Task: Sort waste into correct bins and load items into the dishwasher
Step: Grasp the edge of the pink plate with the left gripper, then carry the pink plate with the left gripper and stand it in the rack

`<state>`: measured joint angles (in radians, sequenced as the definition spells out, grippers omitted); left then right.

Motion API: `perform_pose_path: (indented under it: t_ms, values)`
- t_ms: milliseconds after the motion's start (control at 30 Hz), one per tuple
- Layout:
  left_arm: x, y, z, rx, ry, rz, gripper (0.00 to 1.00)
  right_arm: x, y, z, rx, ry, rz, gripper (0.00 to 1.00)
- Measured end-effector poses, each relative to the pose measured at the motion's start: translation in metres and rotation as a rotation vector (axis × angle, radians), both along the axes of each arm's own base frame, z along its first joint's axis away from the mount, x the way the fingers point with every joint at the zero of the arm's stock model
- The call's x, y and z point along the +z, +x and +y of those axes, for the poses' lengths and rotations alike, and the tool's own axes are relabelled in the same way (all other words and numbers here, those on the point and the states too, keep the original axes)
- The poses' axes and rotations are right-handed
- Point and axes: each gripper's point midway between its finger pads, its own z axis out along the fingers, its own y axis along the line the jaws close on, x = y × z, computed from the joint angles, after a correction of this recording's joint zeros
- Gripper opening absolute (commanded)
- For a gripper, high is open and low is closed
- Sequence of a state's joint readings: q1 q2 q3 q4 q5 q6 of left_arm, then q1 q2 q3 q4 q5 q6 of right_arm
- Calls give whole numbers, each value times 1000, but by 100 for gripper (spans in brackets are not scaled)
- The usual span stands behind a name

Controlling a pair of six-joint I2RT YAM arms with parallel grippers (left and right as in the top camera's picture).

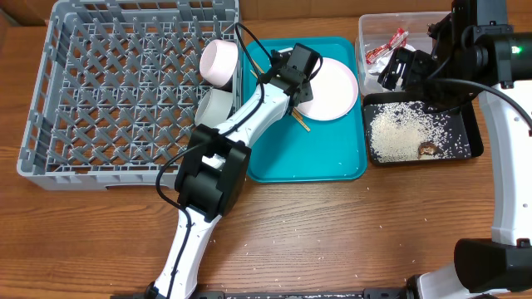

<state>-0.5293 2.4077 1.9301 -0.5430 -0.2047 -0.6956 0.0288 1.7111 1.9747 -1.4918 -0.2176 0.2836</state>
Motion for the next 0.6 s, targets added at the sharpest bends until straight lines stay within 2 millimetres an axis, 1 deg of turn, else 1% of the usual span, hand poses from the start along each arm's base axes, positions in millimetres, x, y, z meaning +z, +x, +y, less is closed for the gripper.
perform_pose_path:
  t_ms: [33,100,133,200,300,600]
  values:
    - [0,0,0,-1,2,-1,34,0,0,0,0,0,0,100]
    - [-1,0,0,-4,6,1,16,0,0,0,0,0,0,100]
    - [-2,-1,1,-12,14,5,11,0,0,0,0,0,0,100]
    - [-4,-2,2,-17,25,8,6,0,0,0,0,0,0,100]
    - [-5,-1,3,-35,42,7,4,0,0,0,0,0,0,100]
    - [-5,0,6,-58,75,-2,4,0,0,0,0,0,0,100]
